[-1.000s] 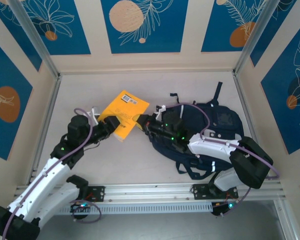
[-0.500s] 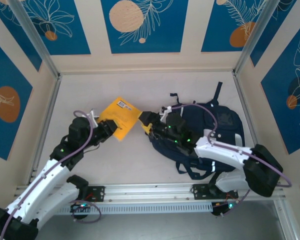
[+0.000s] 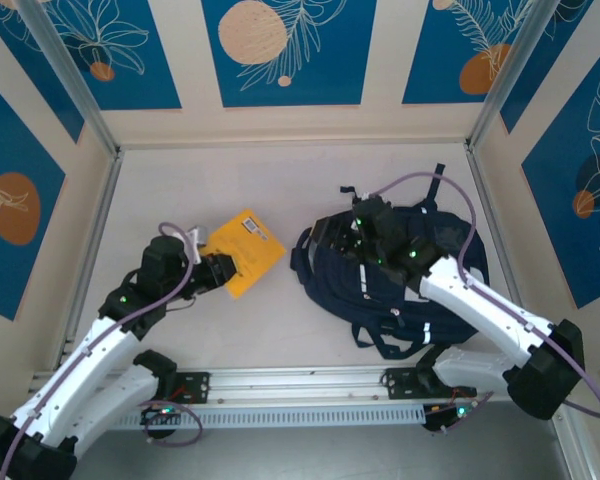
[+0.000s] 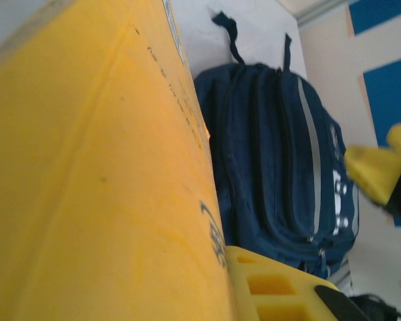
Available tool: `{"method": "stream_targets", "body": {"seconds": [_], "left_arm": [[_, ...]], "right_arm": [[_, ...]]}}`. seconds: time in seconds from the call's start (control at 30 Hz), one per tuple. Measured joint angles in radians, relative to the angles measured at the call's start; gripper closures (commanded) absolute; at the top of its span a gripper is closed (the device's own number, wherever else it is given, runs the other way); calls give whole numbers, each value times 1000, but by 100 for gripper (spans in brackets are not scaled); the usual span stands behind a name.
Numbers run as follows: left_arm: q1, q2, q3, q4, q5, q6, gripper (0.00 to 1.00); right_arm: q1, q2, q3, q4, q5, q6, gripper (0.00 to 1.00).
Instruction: Pack books, pencil case, and school supplies into a backpack
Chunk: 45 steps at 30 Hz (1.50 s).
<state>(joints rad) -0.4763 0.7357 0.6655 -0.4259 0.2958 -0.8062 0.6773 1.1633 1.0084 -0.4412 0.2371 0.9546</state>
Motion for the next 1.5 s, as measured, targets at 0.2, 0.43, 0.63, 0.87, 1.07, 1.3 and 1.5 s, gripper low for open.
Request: {"method": "stream_targets", "body": {"seconds": [0.2, 0.43, 0.63, 0.87, 1.07, 1.3, 1.5], "left_arm": [[0, 37, 17, -55, 81, 79, 96], [0, 39, 19, -78, 116, 122, 96], [0, 45, 19, -76, 133, 135, 95], [0, 72, 2, -42, 149, 132, 95], [0, 71, -16, -30, 149, 133, 95], [0, 72, -29, -27, 149, 132, 95], [0, 72, -29, -25, 149, 133, 95]], "right_arm": [[-76, 175, 227, -316, 113, -114, 23], [-88, 303, 269, -499, 191, -190, 18], [-96, 333, 269, -521, 181, -216, 19], [-87, 399, 270, -509, 183, -233, 32], [-70, 464, 304, -512, 212, -234, 31], [-21, 529, 383, -544, 297, -240, 29], [-3, 563, 386, -567, 381, -233, 50]]}}
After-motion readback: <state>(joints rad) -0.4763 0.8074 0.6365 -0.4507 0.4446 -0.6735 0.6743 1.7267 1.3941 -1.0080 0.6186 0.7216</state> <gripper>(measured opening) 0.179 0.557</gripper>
